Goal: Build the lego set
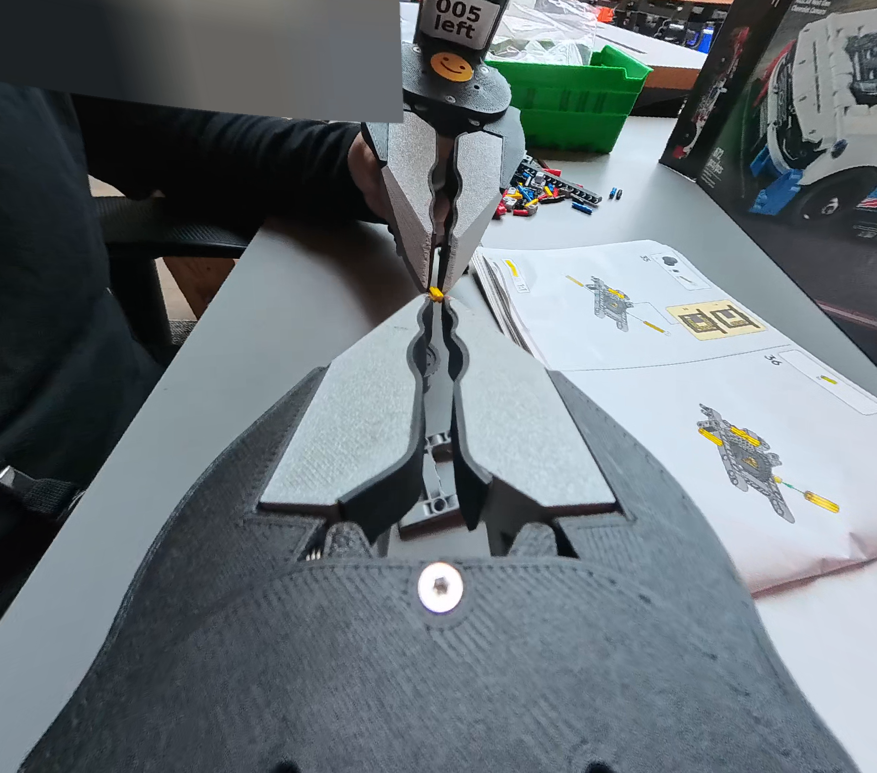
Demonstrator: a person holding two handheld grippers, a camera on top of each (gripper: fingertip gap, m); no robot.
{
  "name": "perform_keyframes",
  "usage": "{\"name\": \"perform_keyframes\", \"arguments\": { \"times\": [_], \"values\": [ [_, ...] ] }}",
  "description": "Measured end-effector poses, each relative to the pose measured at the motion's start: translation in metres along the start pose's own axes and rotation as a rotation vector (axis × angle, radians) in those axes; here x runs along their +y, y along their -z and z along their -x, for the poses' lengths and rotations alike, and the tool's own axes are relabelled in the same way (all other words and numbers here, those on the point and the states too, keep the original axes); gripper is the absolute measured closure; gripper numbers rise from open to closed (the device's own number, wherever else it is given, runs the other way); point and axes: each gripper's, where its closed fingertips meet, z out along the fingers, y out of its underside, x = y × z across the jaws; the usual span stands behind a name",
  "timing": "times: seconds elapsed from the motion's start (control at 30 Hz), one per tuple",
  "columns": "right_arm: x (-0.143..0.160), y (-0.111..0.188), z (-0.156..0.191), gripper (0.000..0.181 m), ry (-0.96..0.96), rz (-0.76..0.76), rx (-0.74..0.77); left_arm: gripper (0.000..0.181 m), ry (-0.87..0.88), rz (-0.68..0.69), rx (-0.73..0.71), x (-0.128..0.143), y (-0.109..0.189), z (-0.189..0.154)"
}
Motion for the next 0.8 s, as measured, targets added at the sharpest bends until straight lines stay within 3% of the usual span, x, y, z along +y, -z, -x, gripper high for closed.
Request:
{"name": "perform_keyframes", "arguments": {
  "times": [0.8],
  "values": [
    [0.0005,-0.0012,-0.0028,0.181,0.045,0.015,0.046,0.180,0.037,0.014,0.003,0.0047,-0.0026,0.0029]
  ]
}}
